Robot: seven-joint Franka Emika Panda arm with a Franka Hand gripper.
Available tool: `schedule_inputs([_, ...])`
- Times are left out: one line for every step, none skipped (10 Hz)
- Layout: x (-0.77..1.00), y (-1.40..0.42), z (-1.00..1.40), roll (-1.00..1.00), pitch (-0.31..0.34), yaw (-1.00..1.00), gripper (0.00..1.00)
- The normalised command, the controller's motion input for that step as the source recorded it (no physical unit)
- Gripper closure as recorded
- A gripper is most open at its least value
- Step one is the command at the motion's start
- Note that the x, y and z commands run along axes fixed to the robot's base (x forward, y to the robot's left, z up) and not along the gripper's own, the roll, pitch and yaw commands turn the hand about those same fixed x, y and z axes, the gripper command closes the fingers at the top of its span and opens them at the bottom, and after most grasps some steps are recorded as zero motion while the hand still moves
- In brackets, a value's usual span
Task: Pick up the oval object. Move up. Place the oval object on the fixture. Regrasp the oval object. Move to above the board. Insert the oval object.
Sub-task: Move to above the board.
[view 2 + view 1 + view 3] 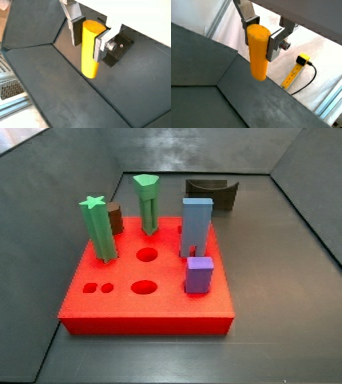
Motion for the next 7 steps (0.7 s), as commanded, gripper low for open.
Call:
schedule_inputs([-0.11,0.0,1.0,-0.06,0.042,0.01,1.0])
schedule_inputs([-0.1,0.0,0.89,-0.06,0.043,0.01,1.0])
schedule_inputs([-0.06,-0.01,0.65,-0.05,0.05,0.01,1.0])
schedule_inputs([-0.04,-0.01,0.47,-0.06,0.061,0.01,1.0])
schedule_inputs([-0.02,-0.01,0.28,-0.06,0.08,0.01,1.0])
schedule_inputs([-0.29,-1.0,0.11,-1.0,-0.051,-0.09,1.0])
schedule_inputs([-0.29,-1.0,0.09,-1.0,-0.056,-0.09,1.0])
